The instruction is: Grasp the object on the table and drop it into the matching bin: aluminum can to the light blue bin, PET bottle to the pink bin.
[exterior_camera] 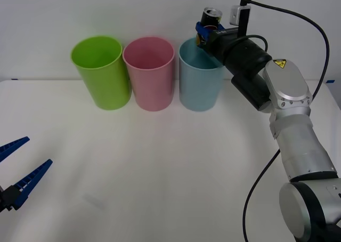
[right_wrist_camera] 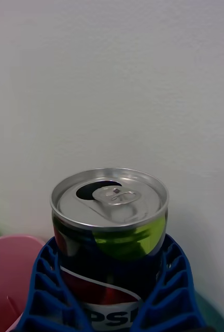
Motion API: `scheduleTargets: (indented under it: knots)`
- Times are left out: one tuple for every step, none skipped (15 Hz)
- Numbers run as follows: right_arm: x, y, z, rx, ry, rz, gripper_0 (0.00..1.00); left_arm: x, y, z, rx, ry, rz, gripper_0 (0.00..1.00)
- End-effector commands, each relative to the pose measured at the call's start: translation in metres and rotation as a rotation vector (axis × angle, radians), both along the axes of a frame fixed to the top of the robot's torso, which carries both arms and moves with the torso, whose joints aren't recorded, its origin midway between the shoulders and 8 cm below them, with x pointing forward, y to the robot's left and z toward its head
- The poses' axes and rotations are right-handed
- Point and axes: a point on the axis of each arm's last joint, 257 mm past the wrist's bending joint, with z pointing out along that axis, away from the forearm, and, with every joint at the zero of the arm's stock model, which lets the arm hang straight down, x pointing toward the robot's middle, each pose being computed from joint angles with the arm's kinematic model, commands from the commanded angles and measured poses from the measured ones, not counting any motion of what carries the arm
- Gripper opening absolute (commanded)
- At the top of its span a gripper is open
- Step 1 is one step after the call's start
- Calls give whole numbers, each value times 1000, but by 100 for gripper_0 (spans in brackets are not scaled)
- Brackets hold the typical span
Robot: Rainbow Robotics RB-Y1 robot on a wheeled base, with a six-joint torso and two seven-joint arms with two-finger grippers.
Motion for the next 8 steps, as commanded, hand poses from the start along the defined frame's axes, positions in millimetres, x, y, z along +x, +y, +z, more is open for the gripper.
scheduleTargets:
  knots:
    - [0, -1, 0, -7, -4, -3, 100, 0, 0, 0, 0, 0, 0, 100]
    - [0, 0, 0, -11, -6, 0, 100, 0, 0, 0, 0, 0, 0, 100]
    - [0, -2, 0, -10, -7, -1, 100, 0, 0, 0, 0, 0, 0, 100]
    - [-1, -1, 1, -10, -9, 3, 100, 0, 0, 0, 0, 0, 0, 100]
    - [-1, -2, 1, -12, -11, 4, 100, 0, 0, 0, 0, 0, 0, 100]
    - [-2, -2, 1, -14, -11, 9, 100, 0, 0, 0, 0, 0, 0, 100]
    - [-3, -3, 1, -12, -11, 16, 100, 0, 0, 0, 0, 0, 0, 100]
    - [-4, -4, 0, -16, -13, 21, 100, 0, 0, 0, 0, 0, 0, 100]
